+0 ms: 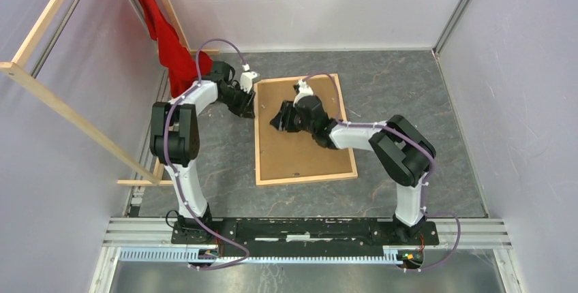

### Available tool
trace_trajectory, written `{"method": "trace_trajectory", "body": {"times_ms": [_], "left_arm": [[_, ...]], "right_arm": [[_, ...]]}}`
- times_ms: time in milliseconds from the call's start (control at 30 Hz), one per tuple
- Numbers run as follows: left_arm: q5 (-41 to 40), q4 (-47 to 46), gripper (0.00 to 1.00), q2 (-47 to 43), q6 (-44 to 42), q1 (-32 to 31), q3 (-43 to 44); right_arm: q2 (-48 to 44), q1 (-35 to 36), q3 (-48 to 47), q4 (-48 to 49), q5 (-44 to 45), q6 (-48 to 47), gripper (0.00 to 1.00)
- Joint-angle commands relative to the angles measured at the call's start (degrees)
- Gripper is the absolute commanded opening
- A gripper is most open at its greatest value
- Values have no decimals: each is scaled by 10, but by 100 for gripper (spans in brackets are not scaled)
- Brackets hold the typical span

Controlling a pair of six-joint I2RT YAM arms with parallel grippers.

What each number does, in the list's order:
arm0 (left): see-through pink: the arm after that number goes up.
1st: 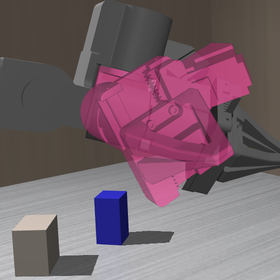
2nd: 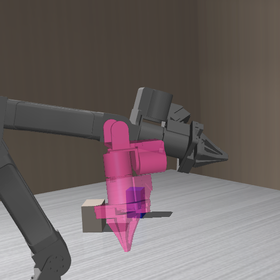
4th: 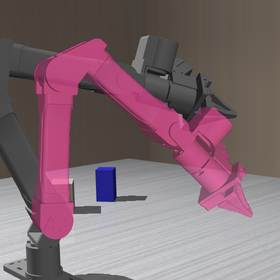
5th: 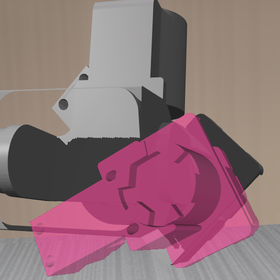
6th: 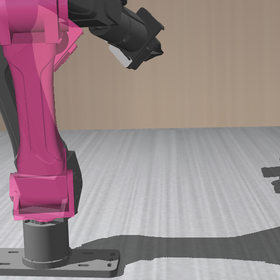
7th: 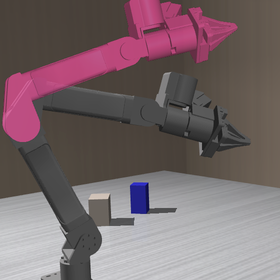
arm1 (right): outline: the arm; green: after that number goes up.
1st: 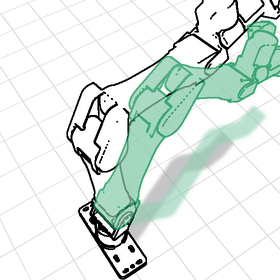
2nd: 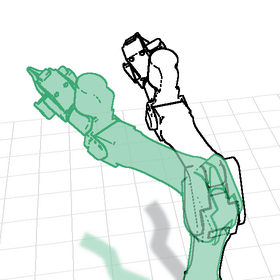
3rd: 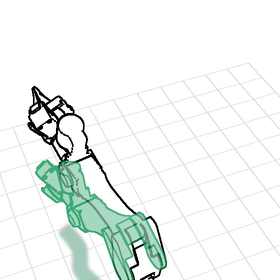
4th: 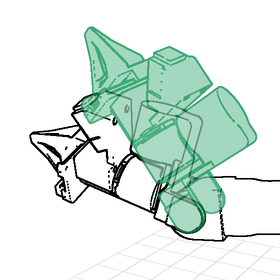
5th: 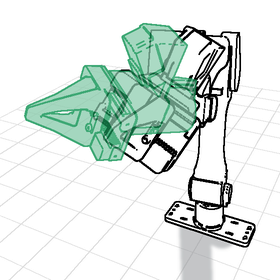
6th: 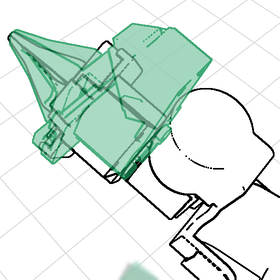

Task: Put the photo into the frame
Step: Install the photo frame at the center of the board, then adjust the photo frame at the center of the board.

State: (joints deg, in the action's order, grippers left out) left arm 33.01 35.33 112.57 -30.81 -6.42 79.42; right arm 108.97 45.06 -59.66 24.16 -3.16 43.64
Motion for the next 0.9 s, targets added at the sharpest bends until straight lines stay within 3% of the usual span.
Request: {"method": "trace_trajectory", "body": {"times_ms": [0, 233, 433, 867], "left_arm": [[10, -30, 43, 52, 94, 3, 71], [15, -31, 43, 116, 129, 4, 145], [31, -15, 29, 148, 121, 3, 178], [93, 53, 21, 115, 3, -72, 89]], "right_arm": [[49, -36, -83, -25, -29, -71, 53], [57, -68, -100, -20, -41, -91, 54], [33, -80, -75, -12, -54, -95, 54], [-51, -88, 66, 34, -55, -82, 54]]}}
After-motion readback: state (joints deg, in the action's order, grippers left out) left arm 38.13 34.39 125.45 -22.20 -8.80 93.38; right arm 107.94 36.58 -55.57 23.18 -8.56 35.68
